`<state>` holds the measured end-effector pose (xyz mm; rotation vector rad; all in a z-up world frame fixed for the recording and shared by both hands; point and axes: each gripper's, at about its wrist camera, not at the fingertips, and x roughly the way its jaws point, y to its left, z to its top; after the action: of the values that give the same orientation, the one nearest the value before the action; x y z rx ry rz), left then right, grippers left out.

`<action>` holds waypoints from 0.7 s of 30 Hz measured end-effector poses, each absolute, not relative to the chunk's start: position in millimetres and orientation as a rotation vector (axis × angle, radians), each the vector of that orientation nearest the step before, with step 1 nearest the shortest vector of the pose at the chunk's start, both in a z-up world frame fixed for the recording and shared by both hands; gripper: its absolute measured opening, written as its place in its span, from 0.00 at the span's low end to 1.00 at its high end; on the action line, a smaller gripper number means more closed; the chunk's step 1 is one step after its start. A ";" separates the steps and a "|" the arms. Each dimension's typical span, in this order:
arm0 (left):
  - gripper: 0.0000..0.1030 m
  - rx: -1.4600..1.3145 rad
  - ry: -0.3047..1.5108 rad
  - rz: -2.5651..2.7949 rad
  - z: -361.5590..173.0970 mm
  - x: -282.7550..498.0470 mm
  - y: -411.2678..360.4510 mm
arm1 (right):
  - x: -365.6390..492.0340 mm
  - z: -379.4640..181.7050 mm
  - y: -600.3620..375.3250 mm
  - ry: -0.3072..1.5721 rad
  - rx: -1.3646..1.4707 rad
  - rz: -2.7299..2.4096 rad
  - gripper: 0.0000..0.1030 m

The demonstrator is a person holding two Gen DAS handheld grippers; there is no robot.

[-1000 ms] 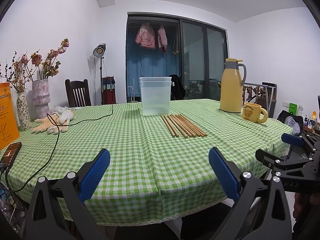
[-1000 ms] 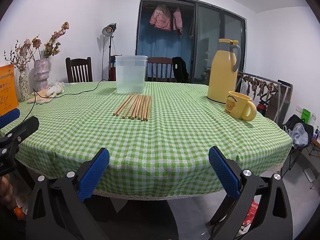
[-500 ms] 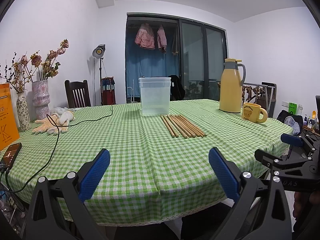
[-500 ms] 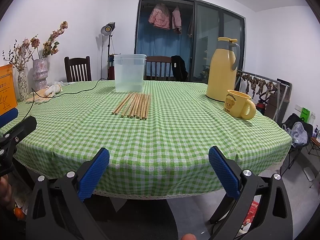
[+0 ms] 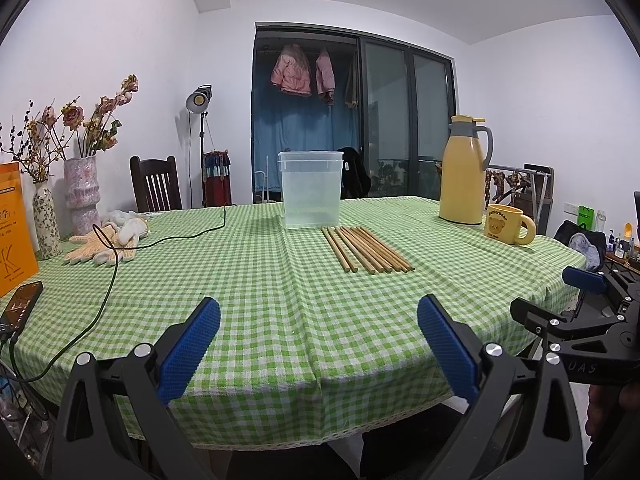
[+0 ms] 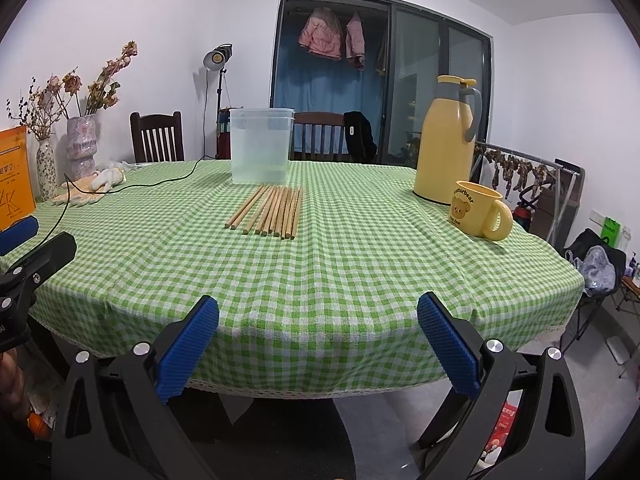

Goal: Organize utensils

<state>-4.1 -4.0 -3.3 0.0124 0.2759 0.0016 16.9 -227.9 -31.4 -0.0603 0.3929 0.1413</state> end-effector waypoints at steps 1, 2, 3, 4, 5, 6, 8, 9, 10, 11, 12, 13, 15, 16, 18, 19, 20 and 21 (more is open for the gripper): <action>0.93 0.012 0.276 0.002 -3.8 -4.2 -4.2 | 17.2 -31.5 -227.9 0.395 -0.061 0.142 0.93; 0.93 0.011 0.277 0.002 -4.0 -3.7 -4.2 | 17.2 -31.5 -227.9 0.396 -0.061 0.142 0.93; 0.93 0.011 0.277 0.003 -4.2 -3.7 -4.2 | 17.2 -31.4 -228.1 0.397 -0.061 0.141 0.93; 0.93 0.011 0.277 0.002 -4.2 -3.8 -4.0 | 17.0 -31.3 -228.0 0.396 -0.061 0.142 0.93; 0.93 0.012 0.277 0.002 -4.0 -3.2 -4.4 | 16.6 -30.9 -227.5 0.396 -0.062 0.141 0.93; 0.93 0.013 0.277 0.003 -4.1 -3.2 -4.5 | 17.0 -31.1 -227.5 0.396 -0.062 0.141 0.93; 0.93 0.012 0.278 0.001 -4.0 -3.1 -4.4 | 17.0 -30.9 -227.5 0.395 -0.064 0.138 0.93; 0.93 0.013 0.278 0.001 -4.4 -2.9 -4.8 | 17.1 -30.8 -227.9 0.394 -0.063 0.136 0.93; 0.93 0.012 0.278 -0.001 -4.7 -2.8 -4.7 | 17.2 -30.9 -228.2 0.395 -0.060 0.140 0.93; 0.93 0.011 0.278 -0.001 -4.9 -2.4 -4.6 | 17.3 -30.6 -228.8 0.396 -0.055 0.142 0.93; 0.93 0.012 0.278 -0.001 -4.9 -2.5 -4.5 | 17.9 -29.9 -229.9 0.397 -0.049 0.142 0.93; 0.93 0.011 0.278 -0.002 -4.8 -2.6 -4.4 | 18.1 -29.8 -230.3 0.398 -0.046 0.141 0.93; 0.93 0.012 0.277 -0.002 -4.9 -2.0 -4.4 | 18.1 -29.9 -230.7 0.397 -0.045 0.142 0.93; 0.93 0.012 0.278 -0.002 -4.7 -2.5 -4.4 | 18.3 -30.3 -230.6 0.399 -0.046 0.145 0.93; 0.93 0.012 0.277 -0.002 -4.4 -2.3 -4.3 | 18.4 -30.9 -229.3 0.401 -0.050 0.152 0.93; 0.93 0.012 0.278 -0.002 -4.6 -2.0 -4.2 | 18.1 -31.5 -228.2 0.401 -0.058 0.155 0.93; 0.93 0.012 0.278 -0.001 -4.6 -2.4 -4.3 | 17.5 -31.7 -227.3 0.397 -0.065 0.152 0.93; 0.93 0.012 0.280 -0.001 -4.8 -2.1 -4.3 | 17.0 -31.5 -226.8 0.395 -0.068 0.156 0.93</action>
<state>-2.1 -4.3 -4.8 0.0124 0.2795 -0.0006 17.0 -226.8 -31.5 -0.0684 0.3952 0.1564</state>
